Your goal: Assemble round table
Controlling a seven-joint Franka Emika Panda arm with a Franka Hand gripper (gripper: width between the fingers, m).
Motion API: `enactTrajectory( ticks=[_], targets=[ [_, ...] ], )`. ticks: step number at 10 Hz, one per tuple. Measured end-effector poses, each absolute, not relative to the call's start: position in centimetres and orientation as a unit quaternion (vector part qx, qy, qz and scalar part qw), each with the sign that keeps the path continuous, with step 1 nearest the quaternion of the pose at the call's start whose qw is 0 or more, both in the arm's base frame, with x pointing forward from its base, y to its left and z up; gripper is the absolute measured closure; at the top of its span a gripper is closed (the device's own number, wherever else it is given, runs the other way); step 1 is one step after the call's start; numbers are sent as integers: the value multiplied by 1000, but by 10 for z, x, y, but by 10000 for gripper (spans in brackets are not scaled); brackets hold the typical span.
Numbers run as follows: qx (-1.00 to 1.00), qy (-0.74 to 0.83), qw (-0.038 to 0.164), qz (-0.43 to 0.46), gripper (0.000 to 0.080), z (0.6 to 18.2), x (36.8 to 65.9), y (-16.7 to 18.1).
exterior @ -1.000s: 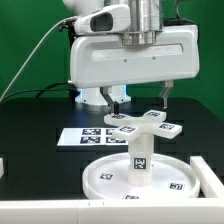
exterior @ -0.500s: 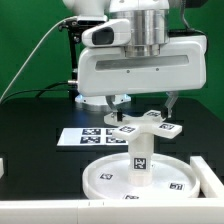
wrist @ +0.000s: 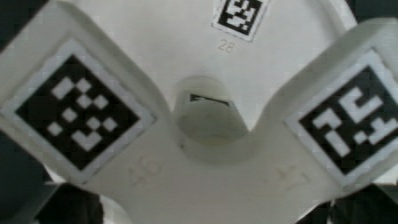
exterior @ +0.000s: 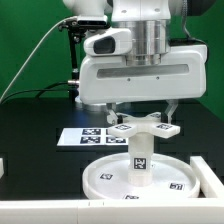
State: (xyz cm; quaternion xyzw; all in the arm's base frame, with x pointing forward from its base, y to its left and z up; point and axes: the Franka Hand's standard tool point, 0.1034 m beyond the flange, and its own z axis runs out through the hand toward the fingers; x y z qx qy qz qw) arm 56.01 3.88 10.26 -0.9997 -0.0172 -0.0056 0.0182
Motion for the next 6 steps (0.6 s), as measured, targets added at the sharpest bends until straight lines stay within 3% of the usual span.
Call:
enactTrajectory(
  ticks=[2, 3, 6],
  targets=[
    [-1000, -17, 18, -6, 173, 103, 560, 38],
    [-1000, -16, 18, -6, 358, 103, 560, 38],
    [-1000, -4, 18, -6, 356, 103, 560, 38]
  ],
)
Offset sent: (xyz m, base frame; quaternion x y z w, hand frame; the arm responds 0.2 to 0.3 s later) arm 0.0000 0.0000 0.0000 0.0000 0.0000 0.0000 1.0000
